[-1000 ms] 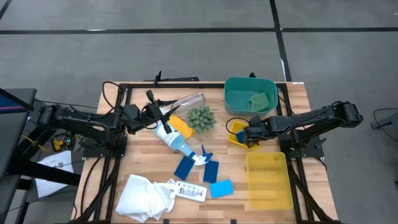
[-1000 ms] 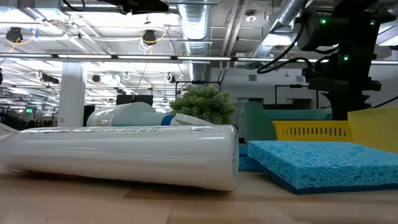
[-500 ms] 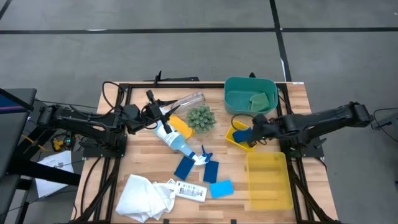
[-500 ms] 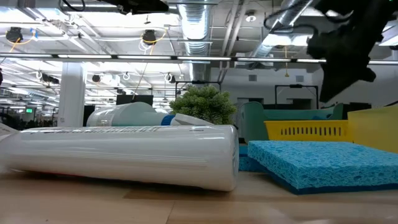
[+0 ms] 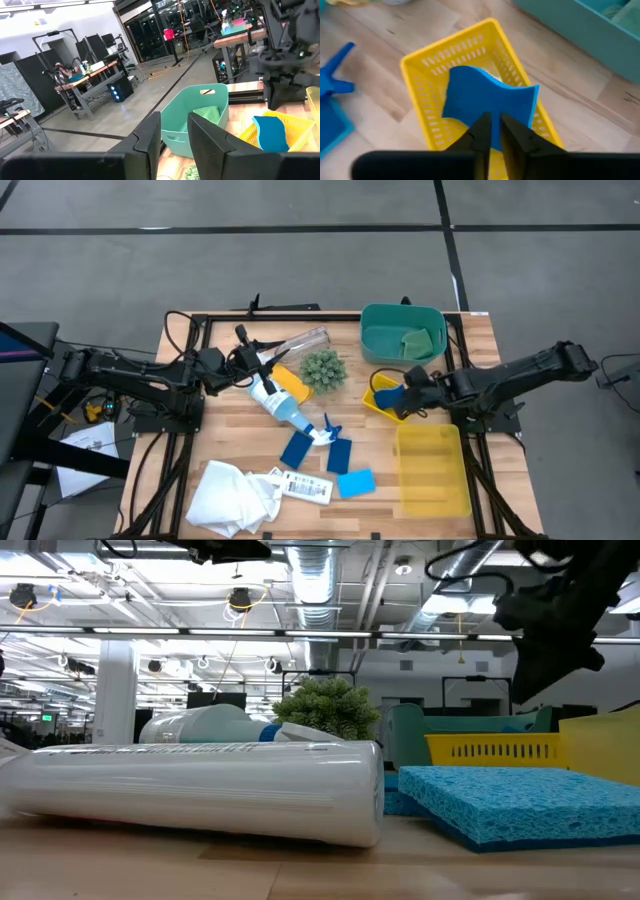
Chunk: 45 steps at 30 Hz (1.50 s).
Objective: Pick & Place Kitchen Items
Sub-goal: Put the blue sponge into the top yellow bin
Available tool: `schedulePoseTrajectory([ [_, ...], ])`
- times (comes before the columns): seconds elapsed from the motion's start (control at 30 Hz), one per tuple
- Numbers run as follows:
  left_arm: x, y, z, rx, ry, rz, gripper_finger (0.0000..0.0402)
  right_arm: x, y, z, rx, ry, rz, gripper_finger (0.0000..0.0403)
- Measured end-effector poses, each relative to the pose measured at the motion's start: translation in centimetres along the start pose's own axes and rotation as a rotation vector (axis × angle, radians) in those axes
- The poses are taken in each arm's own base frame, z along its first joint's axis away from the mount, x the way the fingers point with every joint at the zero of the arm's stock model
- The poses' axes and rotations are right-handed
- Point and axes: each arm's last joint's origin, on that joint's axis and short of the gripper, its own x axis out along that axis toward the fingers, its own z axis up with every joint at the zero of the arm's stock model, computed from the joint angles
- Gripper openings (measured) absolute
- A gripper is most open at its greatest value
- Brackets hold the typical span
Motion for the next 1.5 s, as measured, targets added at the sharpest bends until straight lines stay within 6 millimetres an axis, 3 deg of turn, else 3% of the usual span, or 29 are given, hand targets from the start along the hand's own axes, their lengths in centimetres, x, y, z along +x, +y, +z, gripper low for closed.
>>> schedulePoseTrajectory([
  [0.37, 0.0, 0.0, 0.0, 0.0, 0.0, 0.0, 0.0092, 2.8, -0.6, 0.9, 0.02, 0.066, -0.17, 0.0193],
  [0.57, 0.0, 0.0, 0.0, 0.0, 0.0, 0.0, 0.0092, 3.7, -0.4, 1.5, -0.01, 0.096, -0.144, 0.0222],
  [0.8, 0.0, 0.0, 0.0, 0.0, 0.0, 0.0, 0.0092, 4.0, -0.7, 2.0, -0.018, 0.096, -0.137, 0.0184],
  [1.27, 0.0, 0.0, 0.0, 0.0, 0.0, 0.0, 0.0092, 3.9, -0.6, 2.0, -0.074, 0.1, -0.126, 0.0011],
  [1.5, 0.0, 0.0, 0.0, 0.001, 0.0, 0.0, 0.0092, 3.2, -0.6, 2.0, -0.07, 0.075, -0.09, 0.0002],
])
